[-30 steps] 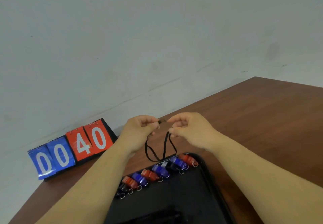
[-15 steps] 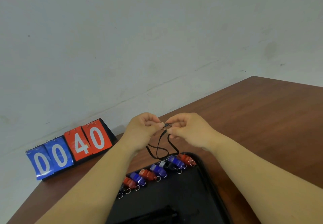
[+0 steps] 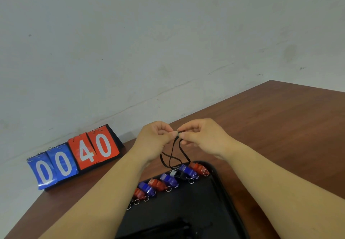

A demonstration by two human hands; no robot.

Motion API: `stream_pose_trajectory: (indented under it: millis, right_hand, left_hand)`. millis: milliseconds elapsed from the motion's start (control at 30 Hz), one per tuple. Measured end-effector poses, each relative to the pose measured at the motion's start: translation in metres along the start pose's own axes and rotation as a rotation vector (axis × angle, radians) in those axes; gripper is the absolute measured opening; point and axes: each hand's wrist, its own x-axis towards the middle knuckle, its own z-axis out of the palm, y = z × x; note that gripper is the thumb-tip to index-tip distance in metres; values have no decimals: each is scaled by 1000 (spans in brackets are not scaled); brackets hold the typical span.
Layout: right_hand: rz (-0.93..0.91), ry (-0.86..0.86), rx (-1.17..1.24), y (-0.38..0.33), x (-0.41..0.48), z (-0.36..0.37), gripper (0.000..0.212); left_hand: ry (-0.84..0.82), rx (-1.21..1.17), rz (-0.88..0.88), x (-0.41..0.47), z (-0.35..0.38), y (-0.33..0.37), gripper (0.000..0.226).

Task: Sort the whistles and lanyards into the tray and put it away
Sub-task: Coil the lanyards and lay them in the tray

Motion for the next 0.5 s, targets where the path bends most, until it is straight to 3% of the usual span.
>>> stream_pose_trajectory:
  millis: [233, 500]
  right_hand:
    - [37, 47, 72, 1, 2, -1, 13]
    - [97, 61, 147, 2, 2, -1, 14]
  left_hand:
    - [-6, -29, -31, -1, -4, -5, 3]
    - [-15, 8, -12, -6, -3, -5, 8]
